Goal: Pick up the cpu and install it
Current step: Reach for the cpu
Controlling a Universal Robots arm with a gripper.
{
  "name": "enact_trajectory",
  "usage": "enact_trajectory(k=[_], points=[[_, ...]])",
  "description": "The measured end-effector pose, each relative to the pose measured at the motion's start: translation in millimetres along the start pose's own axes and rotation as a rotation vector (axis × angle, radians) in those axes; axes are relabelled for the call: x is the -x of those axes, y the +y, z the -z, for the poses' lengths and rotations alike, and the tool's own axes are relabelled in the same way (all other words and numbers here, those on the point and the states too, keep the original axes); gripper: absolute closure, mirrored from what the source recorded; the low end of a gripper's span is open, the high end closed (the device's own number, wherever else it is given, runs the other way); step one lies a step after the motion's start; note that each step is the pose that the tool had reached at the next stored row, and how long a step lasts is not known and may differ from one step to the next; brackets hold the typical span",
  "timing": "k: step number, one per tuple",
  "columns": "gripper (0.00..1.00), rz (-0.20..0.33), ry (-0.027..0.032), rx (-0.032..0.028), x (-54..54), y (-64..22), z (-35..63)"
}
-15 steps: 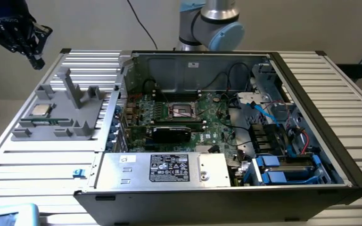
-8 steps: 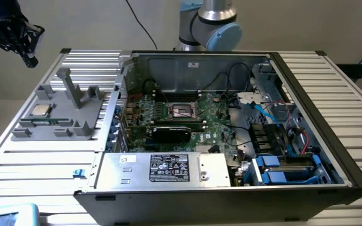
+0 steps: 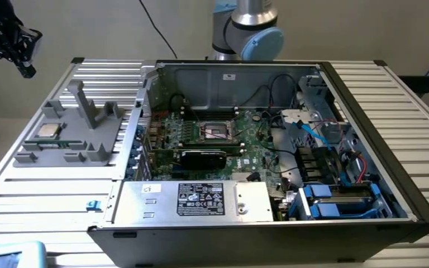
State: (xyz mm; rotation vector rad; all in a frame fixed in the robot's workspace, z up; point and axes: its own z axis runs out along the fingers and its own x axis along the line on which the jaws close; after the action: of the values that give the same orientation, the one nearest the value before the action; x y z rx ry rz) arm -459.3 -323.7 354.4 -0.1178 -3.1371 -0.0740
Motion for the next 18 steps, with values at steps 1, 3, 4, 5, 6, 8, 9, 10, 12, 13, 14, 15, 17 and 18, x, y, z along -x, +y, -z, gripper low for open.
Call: enact_trajectory(k=[1, 3, 4, 5, 6, 8, 9, 10, 12, 13, 14, 15, 17, 18], points=[[0.87, 0.0, 0.0001, -0.0001, -4.2, 0.8, -0.8], [0.87, 0.001, 0.0011, -0.0013, -9.3, 1.5, -2.6], [0.87, 0.003, 0.002, -0.0027, -10.3, 1.6, -3.4], [0.87, 0.007, 0.003, -0.0043, -10.7, 1.6, -4.1], [0.87, 0.013, 0.0045, -0.0058, -11.0, 1.7, -4.7], [0.87, 0.028, 0.0065, -0.0072, -12.3, 1.7, -5.2], [0.87, 0.036, 0.0069, -0.0074, -12.9, 1.7, -5.6], [0.87, 0.045, 0.0071, -0.0074, -13.6, 1.7, -6.0], [0.87, 0.061, 0.0079, -0.0074, -15.3, 1.6, -7.0], [0.87, 0.068, 0.0082, -0.0075, -16.2, 1.5, -7.6], [0.87, 0.075, 0.0085, -0.0075, -17.1, 1.5, -8.1], [0.87, 0.081, 0.0088, -0.0075, -18.1, 1.5, -8.6], [0.87, 0.091, 0.0092, -0.0076, -20.5, 2.0, -9.4], [0.87, 0.094, 0.0093, -0.0076, -22.0, 2.4, -9.8]])
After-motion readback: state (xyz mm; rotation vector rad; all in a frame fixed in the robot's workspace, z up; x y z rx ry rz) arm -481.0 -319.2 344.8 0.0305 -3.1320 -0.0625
